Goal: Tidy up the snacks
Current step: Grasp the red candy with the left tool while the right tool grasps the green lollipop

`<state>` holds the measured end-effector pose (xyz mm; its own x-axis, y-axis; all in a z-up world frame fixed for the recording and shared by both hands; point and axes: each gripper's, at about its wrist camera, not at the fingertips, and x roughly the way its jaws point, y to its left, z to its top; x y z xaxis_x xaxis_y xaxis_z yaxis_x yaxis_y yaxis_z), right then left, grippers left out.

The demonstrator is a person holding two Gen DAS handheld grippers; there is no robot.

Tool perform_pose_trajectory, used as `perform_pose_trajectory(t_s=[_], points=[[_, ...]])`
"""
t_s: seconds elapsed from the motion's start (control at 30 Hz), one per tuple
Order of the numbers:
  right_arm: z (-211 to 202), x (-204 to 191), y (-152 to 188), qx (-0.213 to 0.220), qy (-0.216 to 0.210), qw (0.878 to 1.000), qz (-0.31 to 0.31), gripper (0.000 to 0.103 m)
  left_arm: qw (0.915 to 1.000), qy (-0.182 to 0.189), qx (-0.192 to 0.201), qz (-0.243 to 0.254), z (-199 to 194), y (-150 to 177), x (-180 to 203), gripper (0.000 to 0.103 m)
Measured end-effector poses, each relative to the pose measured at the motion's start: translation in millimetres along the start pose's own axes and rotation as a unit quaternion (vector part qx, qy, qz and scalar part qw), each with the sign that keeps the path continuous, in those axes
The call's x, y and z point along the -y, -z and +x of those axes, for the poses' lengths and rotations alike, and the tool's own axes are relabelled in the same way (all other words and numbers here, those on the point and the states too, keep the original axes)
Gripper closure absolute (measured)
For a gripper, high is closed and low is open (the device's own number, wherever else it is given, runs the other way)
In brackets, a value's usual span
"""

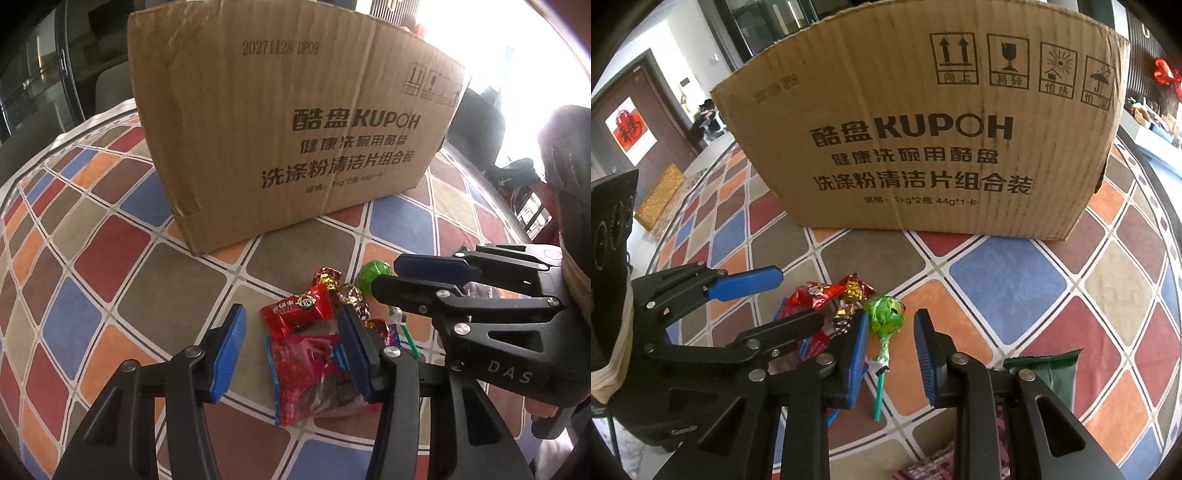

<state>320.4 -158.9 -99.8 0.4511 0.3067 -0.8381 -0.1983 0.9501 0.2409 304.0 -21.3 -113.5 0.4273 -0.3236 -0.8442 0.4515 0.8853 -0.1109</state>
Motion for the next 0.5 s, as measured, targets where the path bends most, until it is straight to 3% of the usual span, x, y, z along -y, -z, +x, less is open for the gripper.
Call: perform_pose_trajectory(t_s=[0.37, 0.5], points=[[7.9, 3.0, -6.1, 0.000, -0.005, 1.000, 0.004, 0.075, 0.9999, -0.004, -0.010, -0.001, 15.2, -3.2, -2.9, 0.065], [12.0, 2.2, -6.6, -0.003, -0.010, 1.000, 0.006, 0.075, 0.9999, -0.013, -0.008, 0.005, 15.0, -3.0, -3.4, 0.073]])
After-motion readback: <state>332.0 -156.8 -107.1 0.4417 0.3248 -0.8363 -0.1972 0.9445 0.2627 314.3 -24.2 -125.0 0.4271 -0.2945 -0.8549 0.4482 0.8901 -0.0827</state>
